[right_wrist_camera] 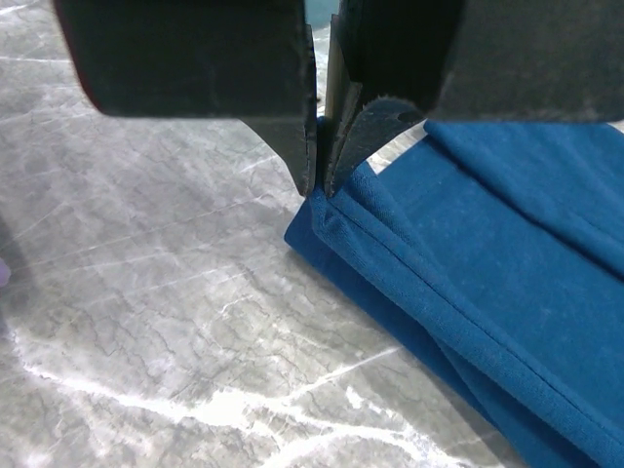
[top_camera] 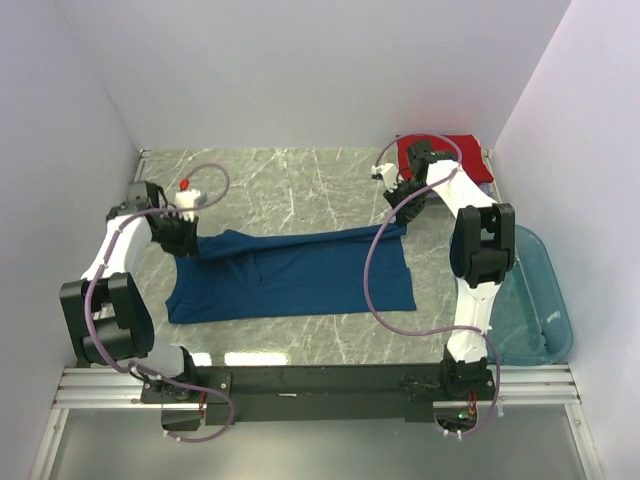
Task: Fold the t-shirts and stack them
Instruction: Fold the tshirt
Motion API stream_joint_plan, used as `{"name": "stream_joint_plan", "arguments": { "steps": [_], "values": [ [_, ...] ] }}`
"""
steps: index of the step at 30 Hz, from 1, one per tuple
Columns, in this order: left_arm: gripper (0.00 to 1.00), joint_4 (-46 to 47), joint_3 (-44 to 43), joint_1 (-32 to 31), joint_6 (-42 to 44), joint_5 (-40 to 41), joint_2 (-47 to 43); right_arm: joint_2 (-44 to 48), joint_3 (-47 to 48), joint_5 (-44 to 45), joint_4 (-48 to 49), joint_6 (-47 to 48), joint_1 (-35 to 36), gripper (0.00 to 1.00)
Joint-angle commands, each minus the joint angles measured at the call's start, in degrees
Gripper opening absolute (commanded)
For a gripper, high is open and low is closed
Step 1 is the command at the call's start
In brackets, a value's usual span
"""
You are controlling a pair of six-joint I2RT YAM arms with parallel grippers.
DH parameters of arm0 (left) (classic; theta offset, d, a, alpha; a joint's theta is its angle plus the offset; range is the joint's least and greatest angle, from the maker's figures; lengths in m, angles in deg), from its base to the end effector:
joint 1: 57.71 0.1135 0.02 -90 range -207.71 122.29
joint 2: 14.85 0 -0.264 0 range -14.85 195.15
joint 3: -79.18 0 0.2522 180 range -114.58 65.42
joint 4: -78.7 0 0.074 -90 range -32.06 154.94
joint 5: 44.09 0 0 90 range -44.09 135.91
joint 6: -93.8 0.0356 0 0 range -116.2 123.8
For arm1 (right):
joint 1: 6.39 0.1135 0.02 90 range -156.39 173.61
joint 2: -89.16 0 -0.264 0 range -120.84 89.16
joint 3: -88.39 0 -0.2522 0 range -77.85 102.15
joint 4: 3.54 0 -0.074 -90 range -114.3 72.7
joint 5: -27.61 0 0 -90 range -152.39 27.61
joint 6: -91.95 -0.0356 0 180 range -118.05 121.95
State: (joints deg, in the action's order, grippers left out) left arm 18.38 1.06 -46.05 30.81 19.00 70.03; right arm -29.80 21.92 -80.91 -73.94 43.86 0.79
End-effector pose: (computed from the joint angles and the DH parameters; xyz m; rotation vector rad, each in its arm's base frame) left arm 0.2854 0.0424 0.2494 0.4694 2.5448 -0.4100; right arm 0.4205 0.0644 0.2161 -1.2114 2.5165 0.3309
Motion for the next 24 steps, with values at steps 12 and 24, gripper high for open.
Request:
{"name": "stream_joint_plan", "arguments": {
  "steps": [12, 24],
  "values": [
    [0.00, 6.8, 8.7, 0.4, -1.8, 5.5, 3.9, -0.1, -1.9, 3.0, 1.4, 0.8, 1.3, 0.00],
    [0.00, -2.1, -6.3, 1.7, -2.4, 2.0, 2.4, 0.1, 7.5, 1.7, -4.2, 0.5, 1.0, 0.00]
  ]
}}
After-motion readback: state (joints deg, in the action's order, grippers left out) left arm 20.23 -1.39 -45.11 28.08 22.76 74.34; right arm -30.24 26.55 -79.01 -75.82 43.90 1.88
